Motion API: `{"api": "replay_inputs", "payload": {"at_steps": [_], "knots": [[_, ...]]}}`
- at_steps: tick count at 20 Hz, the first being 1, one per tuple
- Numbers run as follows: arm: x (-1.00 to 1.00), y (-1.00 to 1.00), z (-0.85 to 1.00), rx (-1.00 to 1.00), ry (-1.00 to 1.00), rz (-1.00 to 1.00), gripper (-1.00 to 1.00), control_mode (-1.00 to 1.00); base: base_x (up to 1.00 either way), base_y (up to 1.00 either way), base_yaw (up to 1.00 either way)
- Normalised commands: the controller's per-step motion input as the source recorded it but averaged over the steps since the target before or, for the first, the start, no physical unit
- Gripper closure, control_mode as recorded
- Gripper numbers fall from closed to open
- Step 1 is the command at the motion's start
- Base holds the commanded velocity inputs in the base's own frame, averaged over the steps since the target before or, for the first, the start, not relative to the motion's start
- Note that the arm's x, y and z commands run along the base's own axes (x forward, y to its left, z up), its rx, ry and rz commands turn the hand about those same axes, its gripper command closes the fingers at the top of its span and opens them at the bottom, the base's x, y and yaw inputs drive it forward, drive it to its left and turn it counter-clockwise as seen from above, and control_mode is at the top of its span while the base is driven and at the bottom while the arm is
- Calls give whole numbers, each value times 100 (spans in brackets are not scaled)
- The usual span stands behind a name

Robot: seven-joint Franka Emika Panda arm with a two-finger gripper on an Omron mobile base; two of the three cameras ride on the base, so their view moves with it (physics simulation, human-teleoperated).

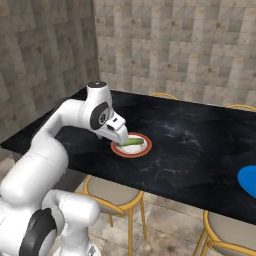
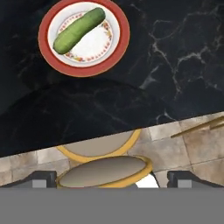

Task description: Transport the steak and cucumber to the fridge. Place the steak on the rack containing meat and place the cucumber on the rack containing the vegetable, ensuring meats and vegetables are on different racks.

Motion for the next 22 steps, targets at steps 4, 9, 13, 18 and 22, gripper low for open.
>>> {"api": "replay_inputs", "payload": {"at_steps": [4,9,13,18,22], "knots": [[68,0,-18,0,14,-25,-100,-100,0,0,0],[54,0,-20,0,15,-19,-100,-100,0,0,0],[40,0,-24,0,12,-12,-100,-100,0,0,0],[40,-5,-27,0,14,-7,-100,-100,0,0,0],[56,-2,-34,1,15,-1,-100,-100,0,0,0]]}}
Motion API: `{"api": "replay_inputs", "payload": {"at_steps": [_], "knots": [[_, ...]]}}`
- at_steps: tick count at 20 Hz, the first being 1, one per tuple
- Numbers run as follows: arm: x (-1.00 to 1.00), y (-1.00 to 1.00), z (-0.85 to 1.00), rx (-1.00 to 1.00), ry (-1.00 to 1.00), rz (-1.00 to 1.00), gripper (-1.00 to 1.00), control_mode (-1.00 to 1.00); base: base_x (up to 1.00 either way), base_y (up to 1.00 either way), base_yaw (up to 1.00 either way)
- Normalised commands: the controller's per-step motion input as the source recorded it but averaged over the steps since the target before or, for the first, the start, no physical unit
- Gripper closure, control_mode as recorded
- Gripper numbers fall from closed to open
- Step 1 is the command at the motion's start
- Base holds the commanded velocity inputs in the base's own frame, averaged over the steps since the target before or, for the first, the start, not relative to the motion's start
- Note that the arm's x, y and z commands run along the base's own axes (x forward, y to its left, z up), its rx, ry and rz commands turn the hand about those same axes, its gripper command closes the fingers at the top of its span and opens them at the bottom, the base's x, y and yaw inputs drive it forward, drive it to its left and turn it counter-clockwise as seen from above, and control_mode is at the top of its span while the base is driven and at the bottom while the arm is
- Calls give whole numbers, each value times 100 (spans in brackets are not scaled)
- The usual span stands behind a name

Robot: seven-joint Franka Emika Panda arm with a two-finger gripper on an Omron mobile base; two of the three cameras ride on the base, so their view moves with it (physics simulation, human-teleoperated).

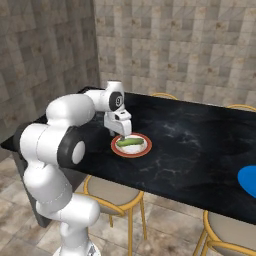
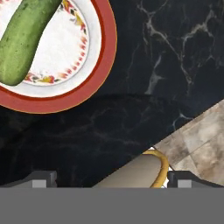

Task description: Transport the steak and cucumber to the fridge. Place the steak on the rack containing meat and place the cucumber on the rack containing the vegetable, ensuring meats and vegetables are on different racks.

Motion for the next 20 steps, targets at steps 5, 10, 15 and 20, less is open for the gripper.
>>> {"api": "replay_inputs", "payload": {"at_steps": [5,10,15,20], "knots": [[37,-25,-30,8,5,0,-100,-100,0,0,0],[23,-27,-26,8,-7,0,-100,-100,0,0,0],[22,-7,-19,3,-10,0,-100,-100,0,0,0],[12,0,-12,0,-1,0,-100,-100,0,0,0]]}}
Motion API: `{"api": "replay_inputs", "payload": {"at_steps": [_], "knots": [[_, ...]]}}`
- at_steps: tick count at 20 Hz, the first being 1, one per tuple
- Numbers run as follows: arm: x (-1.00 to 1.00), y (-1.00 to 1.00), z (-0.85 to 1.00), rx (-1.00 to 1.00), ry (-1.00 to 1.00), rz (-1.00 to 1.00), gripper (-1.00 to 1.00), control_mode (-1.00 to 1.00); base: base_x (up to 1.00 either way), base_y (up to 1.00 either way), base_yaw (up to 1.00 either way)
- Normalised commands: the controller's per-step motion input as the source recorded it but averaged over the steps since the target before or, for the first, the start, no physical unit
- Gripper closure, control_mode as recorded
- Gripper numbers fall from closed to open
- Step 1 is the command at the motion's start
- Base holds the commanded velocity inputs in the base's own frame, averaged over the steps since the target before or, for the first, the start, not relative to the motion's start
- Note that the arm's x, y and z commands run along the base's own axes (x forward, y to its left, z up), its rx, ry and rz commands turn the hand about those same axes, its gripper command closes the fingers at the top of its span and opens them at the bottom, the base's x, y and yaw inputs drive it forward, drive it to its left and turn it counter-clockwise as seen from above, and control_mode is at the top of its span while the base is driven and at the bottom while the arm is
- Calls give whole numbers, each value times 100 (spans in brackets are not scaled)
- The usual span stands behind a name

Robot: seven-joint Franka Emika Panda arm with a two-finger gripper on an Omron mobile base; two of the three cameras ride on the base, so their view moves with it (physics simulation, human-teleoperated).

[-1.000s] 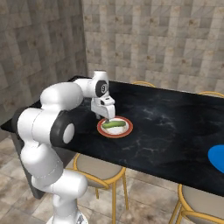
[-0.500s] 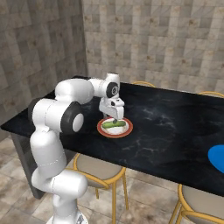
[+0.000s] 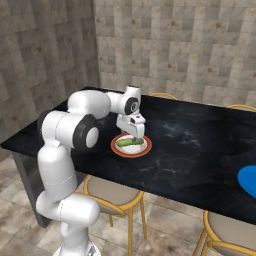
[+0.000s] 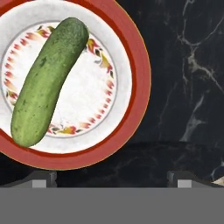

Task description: Transport the steak and cucumber to the fridge. Place the steak on the rack containing meat and place the cucumber on the rack containing the vegetable, ensuring meats and vegetables are on different racks.

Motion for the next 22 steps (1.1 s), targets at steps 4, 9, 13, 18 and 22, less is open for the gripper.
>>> {"api": "replay_inputs", "payload": {"at_steps": [4,9,13,18,22], "knots": [[3,1,-21,0,-1,-4,-100,-100,0,0,0],[23,0,-23,0,-7,-8,-100,-100,0,0,0],[32,0,-21,0,-6,-6,-100,-100,0,0,0],[28,0,-20,0,-1,-7,-100,-100,0,0,0],[25,0,-25,0,0,-6,-100,-100,0,0,0]]}}
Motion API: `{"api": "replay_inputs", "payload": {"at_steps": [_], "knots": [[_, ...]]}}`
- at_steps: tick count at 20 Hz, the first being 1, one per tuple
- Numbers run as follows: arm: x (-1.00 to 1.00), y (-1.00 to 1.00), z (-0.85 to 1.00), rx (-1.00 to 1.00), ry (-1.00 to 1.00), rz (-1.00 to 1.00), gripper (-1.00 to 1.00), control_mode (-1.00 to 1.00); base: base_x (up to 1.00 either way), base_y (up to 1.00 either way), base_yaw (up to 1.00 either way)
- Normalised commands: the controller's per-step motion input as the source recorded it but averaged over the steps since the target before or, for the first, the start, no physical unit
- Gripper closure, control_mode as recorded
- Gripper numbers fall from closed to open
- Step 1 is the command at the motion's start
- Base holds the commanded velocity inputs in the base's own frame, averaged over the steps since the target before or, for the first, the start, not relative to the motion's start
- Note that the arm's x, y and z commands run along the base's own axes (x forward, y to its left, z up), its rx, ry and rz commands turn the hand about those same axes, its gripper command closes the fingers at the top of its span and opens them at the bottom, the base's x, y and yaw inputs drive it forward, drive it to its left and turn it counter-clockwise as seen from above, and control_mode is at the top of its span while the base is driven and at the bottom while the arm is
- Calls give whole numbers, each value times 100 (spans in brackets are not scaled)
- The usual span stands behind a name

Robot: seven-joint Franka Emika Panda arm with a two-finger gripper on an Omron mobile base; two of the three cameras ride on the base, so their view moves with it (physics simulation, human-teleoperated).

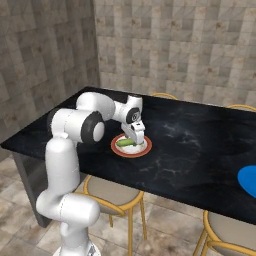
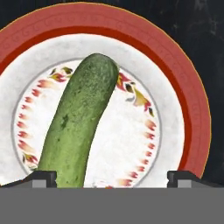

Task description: Transport the steak and cucumber to the fridge. Place the steak on the rack containing meat and place the cucumber on the rack containing the vegetable, ensuring meats and vegetables are on different racks.

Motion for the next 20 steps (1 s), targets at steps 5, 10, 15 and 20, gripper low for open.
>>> {"api": "replay_inputs", "payload": {"at_steps": [5,10,15,20], "knots": [[35,0,-28,0,0,-5,-100,-100,0,0,0],[38,0,-30,0,0,-4,-100,-100,0,0,0],[31,0,-31,0,0,-3,-100,-100,0,0,0],[23,0,-30,0,0,-4,100,-100,0,0,0]]}}
